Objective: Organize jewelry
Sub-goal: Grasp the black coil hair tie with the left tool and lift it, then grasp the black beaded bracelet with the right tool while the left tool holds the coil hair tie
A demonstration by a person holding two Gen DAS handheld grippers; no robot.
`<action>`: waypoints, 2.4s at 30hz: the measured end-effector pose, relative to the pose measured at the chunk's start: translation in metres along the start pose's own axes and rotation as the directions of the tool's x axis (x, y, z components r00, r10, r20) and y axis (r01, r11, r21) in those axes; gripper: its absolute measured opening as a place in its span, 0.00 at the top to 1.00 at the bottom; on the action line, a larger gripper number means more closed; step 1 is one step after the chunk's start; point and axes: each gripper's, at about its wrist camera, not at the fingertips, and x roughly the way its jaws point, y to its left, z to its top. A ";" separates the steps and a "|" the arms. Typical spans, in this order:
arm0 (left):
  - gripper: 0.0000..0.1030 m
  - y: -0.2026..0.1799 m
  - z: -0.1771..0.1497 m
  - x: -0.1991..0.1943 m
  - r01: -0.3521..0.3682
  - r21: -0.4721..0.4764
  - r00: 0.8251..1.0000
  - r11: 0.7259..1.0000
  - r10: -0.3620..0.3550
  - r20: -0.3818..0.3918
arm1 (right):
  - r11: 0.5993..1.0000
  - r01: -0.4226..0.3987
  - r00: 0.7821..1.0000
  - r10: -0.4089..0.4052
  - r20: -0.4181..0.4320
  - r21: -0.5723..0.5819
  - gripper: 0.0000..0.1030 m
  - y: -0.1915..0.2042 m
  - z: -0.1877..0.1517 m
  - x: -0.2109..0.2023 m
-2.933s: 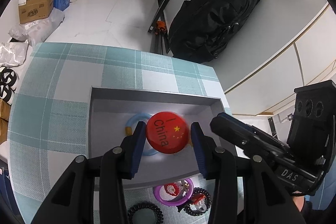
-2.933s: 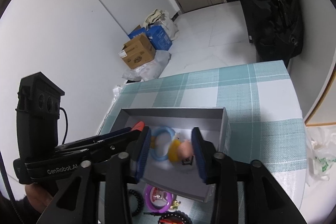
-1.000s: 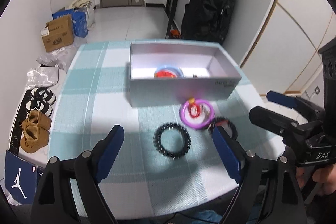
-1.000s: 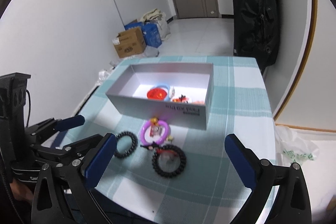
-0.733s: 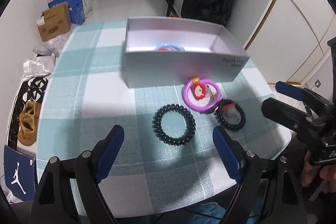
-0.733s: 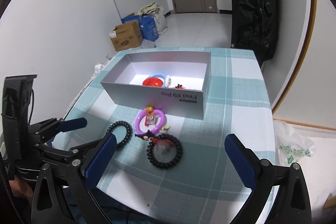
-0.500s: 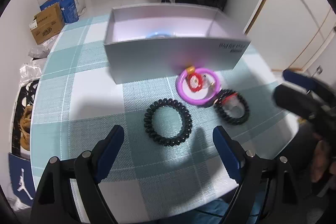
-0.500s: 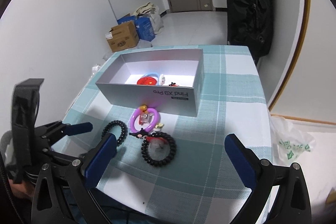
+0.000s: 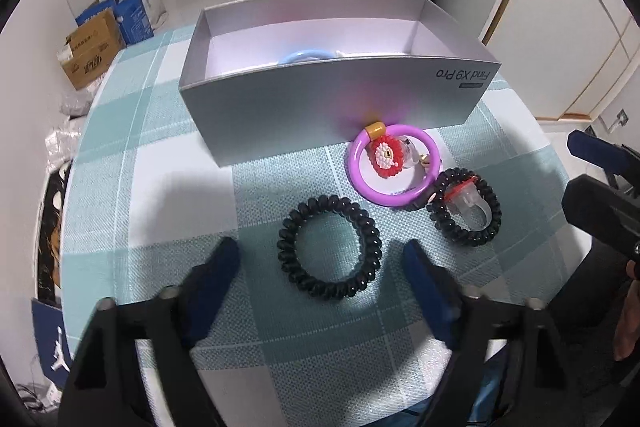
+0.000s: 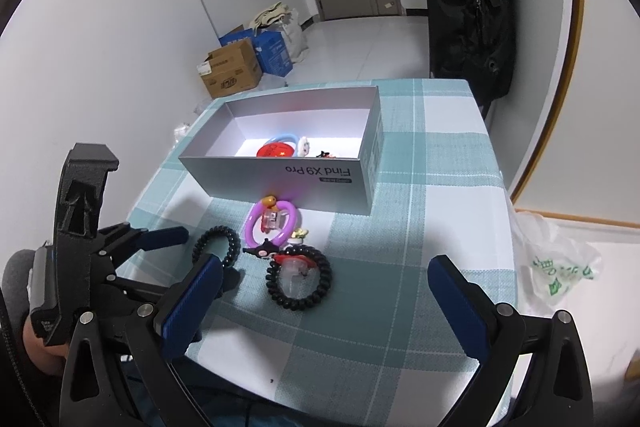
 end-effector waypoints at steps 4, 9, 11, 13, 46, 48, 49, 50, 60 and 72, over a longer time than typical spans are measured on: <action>0.59 -0.003 0.001 -0.002 0.019 0.044 1.000 0.999 -0.018 -0.013 | 1.000 -0.001 1.000 0.001 -0.009 -0.002 0.00 0.001 -0.001 0.002; 0.65 0.006 0.002 -0.003 0.058 -0.005 0.998 0.998 -0.058 -0.022 | 1.000 -0.008 1.000 0.008 -0.019 -0.004 0.00 0.002 -0.002 0.004; 0.66 0.012 0.004 -0.003 0.092 -0.048 0.995 0.995 -0.094 -0.025 | 1.000 -0.010 0.999 0.010 -0.035 -0.005 0.00 0.003 -0.004 0.006; 0.66 0.019 0.005 -0.004 0.120 -0.092 0.992 0.988 -0.123 -0.025 | 1.000 -0.018 0.999 0.018 -0.043 -0.006 0.01 0.004 -0.006 0.007; 0.68 0.058 0.007 -0.064 0.210 -0.222 0.964 0.952 -0.164 0.208 | 0.961 0.120 0.979 -0.156 -0.131 -0.247 0.53 0.053 -0.015 0.059; 0.68 0.056 0.007 -0.064 0.209 -0.217 0.964 0.954 -0.163 0.209 | 0.955 0.127 0.979 -0.165 -0.123 -0.268 0.54 0.056 -0.017 0.058; 0.68 0.056 0.007 -0.065 0.208 -0.213 0.964 0.955 -0.163 0.210 | 0.955 0.122 0.980 -0.159 -0.123 -0.270 0.55 0.056 -0.017 0.058; 0.68 0.055 0.007 -0.065 0.208 -0.209 0.964 0.956 -0.164 0.211 | 0.958 0.115 0.980 -0.152 -0.125 -0.264 0.56 0.055 -0.017 0.058; 0.68 0.056 0.005 -0.066 0.205 -0.204 0.965 0.957 -0.162 0.208 | 0.969 0.090 0.987 -0.118 -0.112 -0.231 0.58 0.051 -0.013 0.052; 0.68 0.056 0.005 -0.064 0.191 -0.210 0.966 0.959 -0.147 0.211 | 0.992 0.008 0.999 -0.014 -0.048 -0.126 0.58 0.043 0.000 0.029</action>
